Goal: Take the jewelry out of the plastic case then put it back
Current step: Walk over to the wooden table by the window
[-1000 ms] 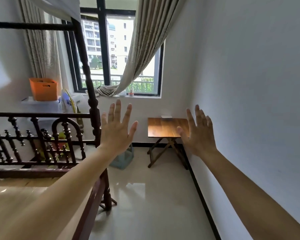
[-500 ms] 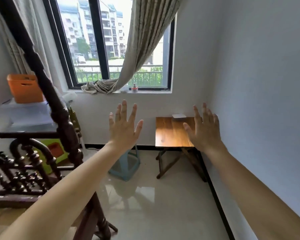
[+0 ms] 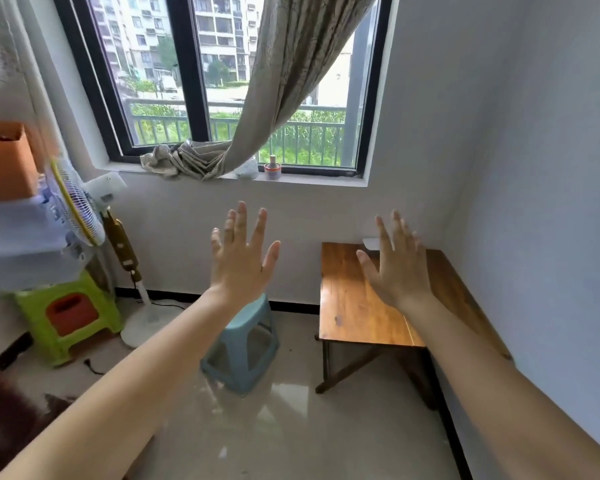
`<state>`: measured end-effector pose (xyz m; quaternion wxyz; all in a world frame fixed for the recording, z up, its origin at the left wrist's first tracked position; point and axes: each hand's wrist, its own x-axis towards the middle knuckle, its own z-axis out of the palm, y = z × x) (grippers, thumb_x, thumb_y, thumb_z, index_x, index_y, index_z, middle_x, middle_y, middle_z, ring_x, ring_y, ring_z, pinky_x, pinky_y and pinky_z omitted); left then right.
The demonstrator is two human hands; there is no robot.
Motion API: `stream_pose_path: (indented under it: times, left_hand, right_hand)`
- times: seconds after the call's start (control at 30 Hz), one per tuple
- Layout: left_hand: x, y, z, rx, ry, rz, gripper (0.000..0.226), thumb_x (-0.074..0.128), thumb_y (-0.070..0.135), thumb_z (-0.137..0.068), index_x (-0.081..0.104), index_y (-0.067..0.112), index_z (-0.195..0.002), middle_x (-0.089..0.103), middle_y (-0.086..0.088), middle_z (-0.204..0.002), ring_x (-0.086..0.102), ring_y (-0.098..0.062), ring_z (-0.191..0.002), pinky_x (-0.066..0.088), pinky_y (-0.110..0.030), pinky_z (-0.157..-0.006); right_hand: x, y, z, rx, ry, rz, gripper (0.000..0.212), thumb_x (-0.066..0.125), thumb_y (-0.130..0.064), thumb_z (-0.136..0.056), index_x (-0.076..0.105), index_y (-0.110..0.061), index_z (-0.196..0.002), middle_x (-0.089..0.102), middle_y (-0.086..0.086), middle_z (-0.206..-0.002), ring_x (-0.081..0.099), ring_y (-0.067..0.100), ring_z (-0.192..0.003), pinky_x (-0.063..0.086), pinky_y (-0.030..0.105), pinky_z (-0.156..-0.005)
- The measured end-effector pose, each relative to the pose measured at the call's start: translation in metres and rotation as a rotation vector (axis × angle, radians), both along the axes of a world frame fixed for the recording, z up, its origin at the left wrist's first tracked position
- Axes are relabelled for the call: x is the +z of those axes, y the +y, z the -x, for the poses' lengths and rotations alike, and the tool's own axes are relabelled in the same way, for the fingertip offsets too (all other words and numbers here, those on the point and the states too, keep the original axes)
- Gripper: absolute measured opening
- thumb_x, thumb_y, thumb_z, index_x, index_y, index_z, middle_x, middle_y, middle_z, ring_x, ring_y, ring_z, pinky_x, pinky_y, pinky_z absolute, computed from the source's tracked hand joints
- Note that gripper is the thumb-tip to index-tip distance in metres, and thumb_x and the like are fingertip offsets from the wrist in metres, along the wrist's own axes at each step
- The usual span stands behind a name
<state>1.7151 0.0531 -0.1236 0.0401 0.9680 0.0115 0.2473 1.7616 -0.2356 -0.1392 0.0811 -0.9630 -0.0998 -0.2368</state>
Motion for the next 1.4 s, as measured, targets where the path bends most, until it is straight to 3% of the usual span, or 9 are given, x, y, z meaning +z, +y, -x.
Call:
stream_pose_path:
  times: [0.33, 0.63, 1.03, 1.27, 1.4]
  left_hand:
    - [0.011, 0.059, -0.282, -0.187, 0.010, 0.007, 0.068, 0.022, 0.056, -0.101, 0.004, 0.025, -0.159, -0.006, -0.013, -0.166, -0.003, -0.031, -0.154, 0.008, -0.056, -0.122]
    - [-0.004, 0.023, -0.472, -0.383, 0.084, 0.052, 0.067, 0.025, 0.053, -0.102, 0.005, 0.025, -0.159, -0.006, -0.013, -0.167, -0.002, -0.032, -0.154, 0.008, -0.056, -0.122]
    - [-0.023, -0.095, -0.664, -0.647, 0.137, -0.041, 0.067, 0.019, 0.056, -0.101, 0.003, 0.026, -0.159, -0.007, -0.010, -0.167, -0.004, -0.030, -0.154, 0.008, -0.053, -0.123]
    - [-0.057, -0.174, -0.739, -0.840, 0.207, -0.050, 0.069, 0.012, 0.059, -0.098, 0.002, 0.026, -0.159, -0.005, -0.011, -0.167, -0.003, -0.030, -0.154, 0.008, -0.052, -0.122]
    - [-0.102, -0.224, -0.774, -0.936, 0.300, -0.082, 0.068, 0.016, 0.058, -0.100, 0.004, 0.026, -0.159, -0.001, -0.012, -0.167, 0.002, -0.032, -0.154, 0.011, -0.052, -0.123]
  right_hand:
    - [-0.003, 0.068, -0.243, -0.133, 0.044, 0.005, 0.075, 0.033, -0.058, -0.099, -0.001, -0.026, -0.158, -0.007, 0.010, -0.167, 0.005, 0.033, -0.153, 0.005, 0.050, -0.121]
    - [-0.021, 0.045, -0.369, -0.286, 0.087, -0.005, 0.075, 0.035, -0.057, -0.100, 0.003, -0.024, -0.159, -0.004, 0.011, -0.167, 0.006, 0.032, -0.153, 0.005, 0.048, -0.121]
    - [-0.051, -0.049, -0.506, -0.595, 0.141, -0.098, 0.077, 0.029, -0.060, -0.099, -0.001, -0.023, -0.159, -0.008, 0.013, -0.166, 0.005, 0.033, -0.153, 0.004, 0.047, -0.122]
    - [-0.076, -0.090, -0.529, -0.737, 0.220, -0.075, 0.075, 0.028, -0.059, -0.100, -0.002, -0.023, -0.158, -0.008, 0.014, -0.166, 0.005, 0.034, -0.153, -0.001, 0.044, -0.119]
    - [-0.110, -0.118, -0.529, -0.929, 0.280, -0.091, 0.074, 0.027, -0.059, -0.100, 0.004, -0.020, -0.159, -0.003, 0.016, -0.166, 0.012, 0.036, -0.151, 0.005, 0.047, -0.120]
